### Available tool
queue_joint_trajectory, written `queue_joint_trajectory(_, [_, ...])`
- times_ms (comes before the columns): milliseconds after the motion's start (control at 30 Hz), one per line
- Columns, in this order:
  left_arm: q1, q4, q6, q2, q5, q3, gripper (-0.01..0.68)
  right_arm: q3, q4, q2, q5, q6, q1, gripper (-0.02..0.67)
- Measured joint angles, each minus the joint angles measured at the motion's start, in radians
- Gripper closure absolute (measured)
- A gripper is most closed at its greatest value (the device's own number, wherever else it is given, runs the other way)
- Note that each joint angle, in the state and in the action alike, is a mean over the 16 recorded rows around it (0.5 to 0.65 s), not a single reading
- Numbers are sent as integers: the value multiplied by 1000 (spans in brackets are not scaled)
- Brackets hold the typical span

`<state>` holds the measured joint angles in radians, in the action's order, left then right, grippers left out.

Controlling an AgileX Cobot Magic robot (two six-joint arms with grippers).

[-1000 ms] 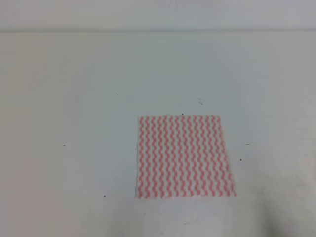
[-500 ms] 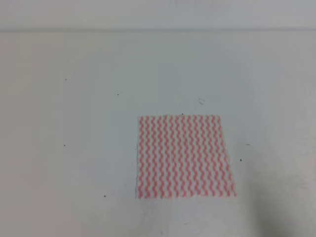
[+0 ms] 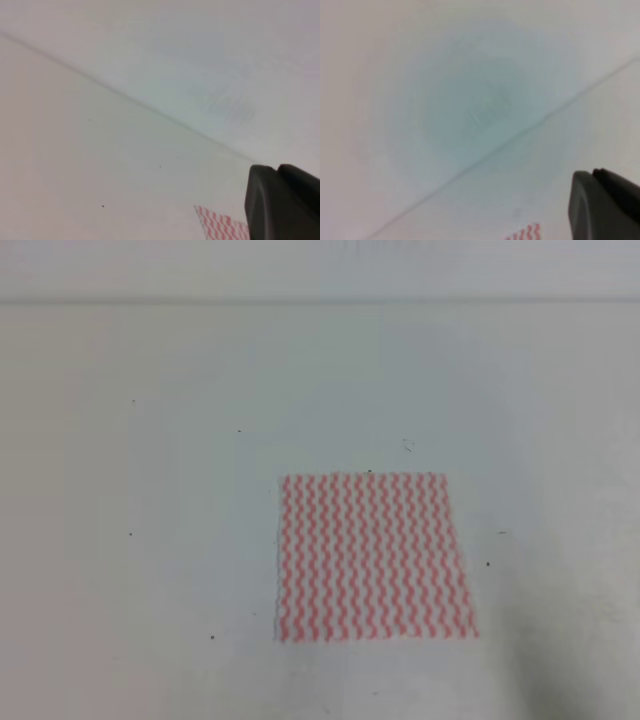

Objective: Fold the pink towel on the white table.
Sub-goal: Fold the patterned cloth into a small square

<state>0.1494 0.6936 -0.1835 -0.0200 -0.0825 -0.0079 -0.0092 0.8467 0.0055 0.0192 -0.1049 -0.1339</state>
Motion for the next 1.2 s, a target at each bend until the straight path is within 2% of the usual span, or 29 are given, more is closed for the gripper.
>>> queue_joint_trajectory(300, [0,5,-23,-253,-92,-161,675,-118,-3,174,137,0,0,667])
queue_joint_trajectory(667, [18,33,-269,-771,-330,-499,675,-388,-156,546,459,0,0,667])
queue_joint_trajectory(867, [113,128,-449,-987,-310,-597,675,-491,-181,737,559,-27,-1,667])
queue_joint_trajectory(1067, [257,228,-563,-1131,-178,-626,675,-554,-101,905,577,-101,-31,667])
queue_joint_trajectory(1200, [339,266,-599,-1192,-97,-630,675,-588,-36,1005,553,-149,-93,667])
